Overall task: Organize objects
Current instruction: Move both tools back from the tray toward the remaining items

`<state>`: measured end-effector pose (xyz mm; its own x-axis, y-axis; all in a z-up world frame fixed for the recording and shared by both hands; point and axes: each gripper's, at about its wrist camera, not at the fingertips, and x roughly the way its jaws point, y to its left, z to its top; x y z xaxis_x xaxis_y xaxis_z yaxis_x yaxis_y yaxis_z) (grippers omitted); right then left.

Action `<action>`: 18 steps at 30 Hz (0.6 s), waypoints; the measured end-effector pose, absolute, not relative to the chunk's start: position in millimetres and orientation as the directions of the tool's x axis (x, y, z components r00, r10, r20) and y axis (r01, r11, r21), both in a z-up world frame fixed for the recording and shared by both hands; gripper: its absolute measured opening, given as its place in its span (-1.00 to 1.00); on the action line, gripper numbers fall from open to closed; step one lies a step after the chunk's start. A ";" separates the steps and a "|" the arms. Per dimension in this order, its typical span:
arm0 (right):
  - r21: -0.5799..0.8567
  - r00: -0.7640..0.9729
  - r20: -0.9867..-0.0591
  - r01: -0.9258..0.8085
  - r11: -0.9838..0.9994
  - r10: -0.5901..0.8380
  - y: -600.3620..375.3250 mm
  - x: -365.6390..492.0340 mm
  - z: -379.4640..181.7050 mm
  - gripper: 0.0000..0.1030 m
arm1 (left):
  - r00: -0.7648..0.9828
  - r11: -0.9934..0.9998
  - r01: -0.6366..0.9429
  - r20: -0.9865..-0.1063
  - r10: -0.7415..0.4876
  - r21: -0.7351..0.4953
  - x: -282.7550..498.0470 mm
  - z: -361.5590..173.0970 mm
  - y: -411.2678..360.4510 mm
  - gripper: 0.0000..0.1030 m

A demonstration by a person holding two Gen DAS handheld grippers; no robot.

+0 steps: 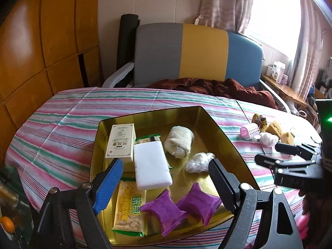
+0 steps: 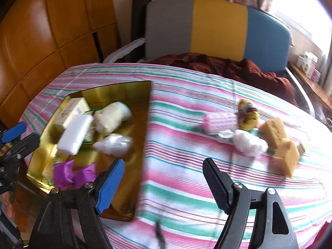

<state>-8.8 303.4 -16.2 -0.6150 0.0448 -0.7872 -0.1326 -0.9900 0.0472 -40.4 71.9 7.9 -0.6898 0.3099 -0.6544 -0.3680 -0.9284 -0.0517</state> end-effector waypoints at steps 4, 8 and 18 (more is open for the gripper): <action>0.037 -0.607 -0.789 -0.200 -0.979 0.094 335.2 -4.9 -15.5 0.54 | -0.684 -0.918 -0.395 -0.656 0.320 -0.035 -40.2 9.5 84.4 0.65; 0.019 -0.597 -0.789 -0.260 -0.965 0.146 370.5 -1.8 -13.0 0.54 | -0.674 -0.905 -0.425 -0.659 0.334 -0.024 -41.0 10.4 97.5 0.65; -0.034 -0.529 -0.791 -0.465 -0.885 0.308 484.9 12.3 -13.6 0.54 | -0.638 -0.855 -0.518 -0.667 0.385 0.002 -42.4 14.1 137.8 0.65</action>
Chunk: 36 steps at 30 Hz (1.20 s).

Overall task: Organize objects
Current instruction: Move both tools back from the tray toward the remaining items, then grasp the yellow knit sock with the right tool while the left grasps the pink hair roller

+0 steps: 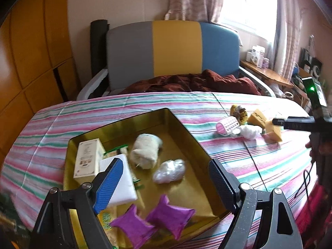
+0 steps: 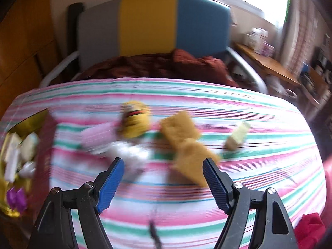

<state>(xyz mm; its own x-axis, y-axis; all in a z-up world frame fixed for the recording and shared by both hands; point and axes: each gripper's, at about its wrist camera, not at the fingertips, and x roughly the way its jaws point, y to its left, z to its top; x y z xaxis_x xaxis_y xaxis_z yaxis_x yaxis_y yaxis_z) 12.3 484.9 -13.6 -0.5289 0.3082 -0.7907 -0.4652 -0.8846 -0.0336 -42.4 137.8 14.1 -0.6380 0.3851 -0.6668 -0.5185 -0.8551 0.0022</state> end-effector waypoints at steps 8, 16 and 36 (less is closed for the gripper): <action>0.160 -0.529 -0.808 -0.621 -0.767 0.259 552.2 33.9 -31.3 0.54 | -0.602 -0.794 -0.605 -0.685 0.409 0.057 -50.2 15.7 187.1 0.65; 0.186 -0.554 -0.802 -0.587 -0.788 0.224 545.4 32.9 -28.4 0.54 | -0.525 -0.695 -0.711 -0.738 0.425 0.105 -68.6 4.0 258.7 0.65; 0.163 -0.555 -0.818 -0.476 -0.864 0.150 522.0 20.4 -32.4 0.54 | -0.318 -0.444 -0.883 -0.891 0.325 0.153 -127.8 -57.6 381.4 0.66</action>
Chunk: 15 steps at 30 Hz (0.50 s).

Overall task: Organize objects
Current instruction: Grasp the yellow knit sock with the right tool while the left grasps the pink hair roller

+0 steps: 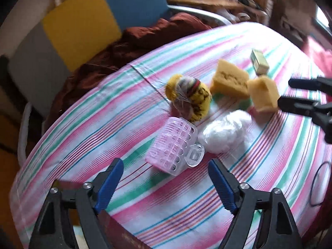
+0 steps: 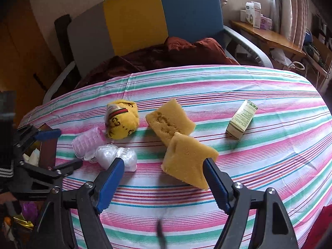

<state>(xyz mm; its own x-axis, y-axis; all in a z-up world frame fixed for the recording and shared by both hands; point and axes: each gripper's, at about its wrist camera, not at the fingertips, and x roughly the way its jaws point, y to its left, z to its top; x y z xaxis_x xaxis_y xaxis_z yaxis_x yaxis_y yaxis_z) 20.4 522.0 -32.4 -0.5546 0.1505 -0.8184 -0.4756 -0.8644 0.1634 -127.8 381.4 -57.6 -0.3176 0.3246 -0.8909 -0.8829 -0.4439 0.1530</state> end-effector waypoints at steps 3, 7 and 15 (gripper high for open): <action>0.166 -0.553 -0.820 -0.479 -0.862 0.149 523.0 19.7 -33.0 0.54 | -0.293 -0.401 -0.903 -0.904 0.311 0.155 -133.2 -67.1 389.5 0.69; 0.168 -0.548 -0.824 -0.479 -0.862 0.144 523.6 18.5 -34.4 0.54 | -0.256 -0.381 -0.916 -0.917 0.305 0.129 -143.2 -77.5 396.5 0.69; 0.164 -0.547 -0.826 -0.463 -0.871 0.135 520.1 16.5 -36.5 0.54 | -0.188 -0.379 -0.924 -0.929 0.318 0.057 -147.2 -90.2 396.6 0.31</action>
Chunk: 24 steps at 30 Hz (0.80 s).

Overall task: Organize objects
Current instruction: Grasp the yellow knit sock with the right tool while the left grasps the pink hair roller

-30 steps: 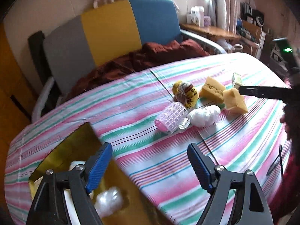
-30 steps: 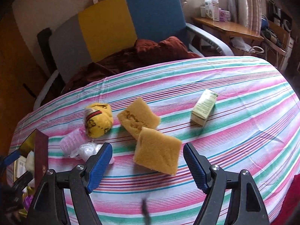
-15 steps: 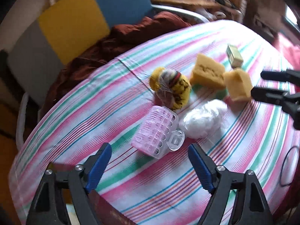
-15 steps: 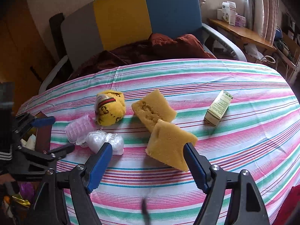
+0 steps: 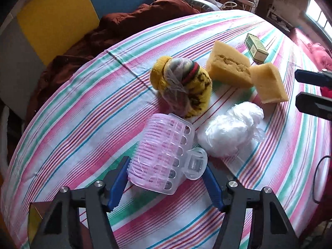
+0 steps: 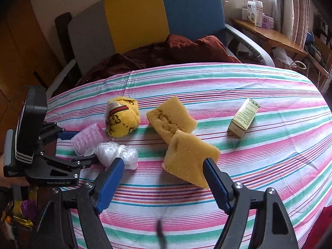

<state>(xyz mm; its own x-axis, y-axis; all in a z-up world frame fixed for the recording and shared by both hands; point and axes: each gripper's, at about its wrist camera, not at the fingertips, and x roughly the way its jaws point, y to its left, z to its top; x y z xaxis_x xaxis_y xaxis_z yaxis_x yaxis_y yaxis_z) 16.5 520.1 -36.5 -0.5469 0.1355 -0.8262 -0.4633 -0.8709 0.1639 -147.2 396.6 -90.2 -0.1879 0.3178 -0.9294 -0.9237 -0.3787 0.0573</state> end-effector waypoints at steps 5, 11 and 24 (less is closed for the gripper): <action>0.140 -0.536 -0.833 -0.446 -0.884 0.139 513.9 12.2 -39.0 0.54 | -0.209 -0.416 -0.908 -0.916 0.342 0.052 -141.6 -80.1 378.0 0.29; 0.158 -0.535 -0.837 -0.439 -0.885 0.116 512.0 9.5 -41.4 0.54 | -0.265 -0.529 -0.848 -0.872 0.411 0.008 -139.5 -49.7 338.4 0.29; 0.116 -0.502 -0.862 -0.336 -0.935 0.073 486.9 -87.3 -46.3 0.54 | -0.323 -0.653 -0.740 -0.770 0.551 -0.157 -106.0 1.5 227.0 0.30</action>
